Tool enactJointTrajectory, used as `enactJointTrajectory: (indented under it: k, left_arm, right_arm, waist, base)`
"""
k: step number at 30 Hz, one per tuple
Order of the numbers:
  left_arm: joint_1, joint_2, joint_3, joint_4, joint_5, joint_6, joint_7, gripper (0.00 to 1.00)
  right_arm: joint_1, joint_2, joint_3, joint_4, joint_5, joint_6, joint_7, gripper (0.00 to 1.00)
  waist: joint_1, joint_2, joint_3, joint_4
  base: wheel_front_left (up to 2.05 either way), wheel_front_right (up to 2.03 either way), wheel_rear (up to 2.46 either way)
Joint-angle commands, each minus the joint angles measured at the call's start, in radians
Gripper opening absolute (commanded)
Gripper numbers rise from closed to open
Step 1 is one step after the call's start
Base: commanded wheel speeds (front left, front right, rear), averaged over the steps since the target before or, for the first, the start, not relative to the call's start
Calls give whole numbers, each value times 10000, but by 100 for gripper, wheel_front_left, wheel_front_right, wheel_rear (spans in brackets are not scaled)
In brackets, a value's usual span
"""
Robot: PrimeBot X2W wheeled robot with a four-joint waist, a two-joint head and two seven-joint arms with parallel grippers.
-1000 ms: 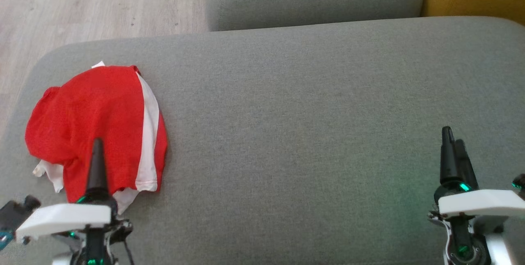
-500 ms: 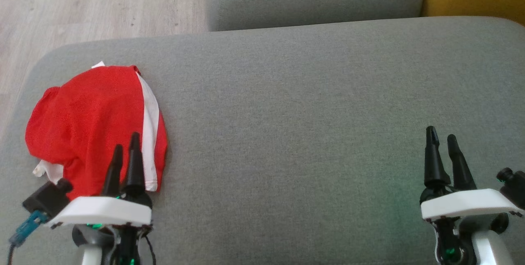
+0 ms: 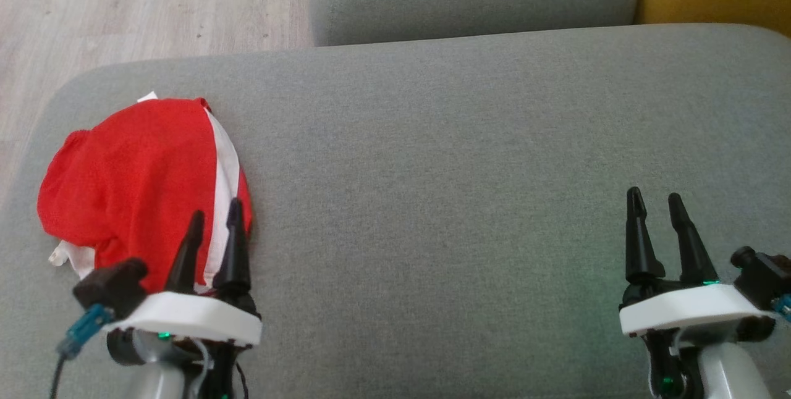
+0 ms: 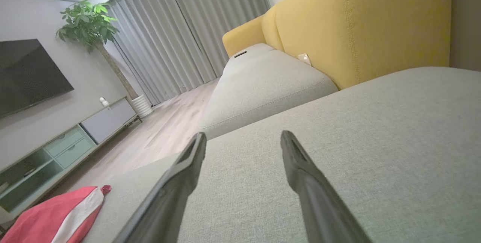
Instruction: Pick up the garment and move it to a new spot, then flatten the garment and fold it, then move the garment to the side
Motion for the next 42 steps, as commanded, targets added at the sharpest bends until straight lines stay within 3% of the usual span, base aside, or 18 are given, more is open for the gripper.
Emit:
enactJointTrajectory:
  k: [1,12,29,34,42]
  left_arm:
    - [-418,218,59,-463,381,89,-145,100]
    - [-501,701,-894,-400,1848,836,-467,100]
    - [-776,1500,-2456,-310,4024,2337,-963,100]
    - [-770,1396,-2500,-661,4004,2440,-1110,100]
    - [-429,754,-1574,-937,4075,1783,-1344,100]
  right_arm:
    - [-484,-79,191,-454,-393,-5,-155,100]
    - [-427,-86,334,-551,-1928,-5,-479,100]
    - [-437,-96,668,-742,-4428,-6,-980,100]
    - [-405,-99,625,-762,-4596,-7,-1128,100]
    - [-373,-104,617,-792,-4325,-7,-1364,100]
  waist:
    - [0,0,0,-3]
    - [0,0,4,6]
    - [0,0,10,2]
    - [0,0,30,28]
    - [0,0,62,71]
  base:
    - [0,0,0]
    - [0,0,0]
    - [0,0,0]
    - [0,0,0]
    - [0,0,0]
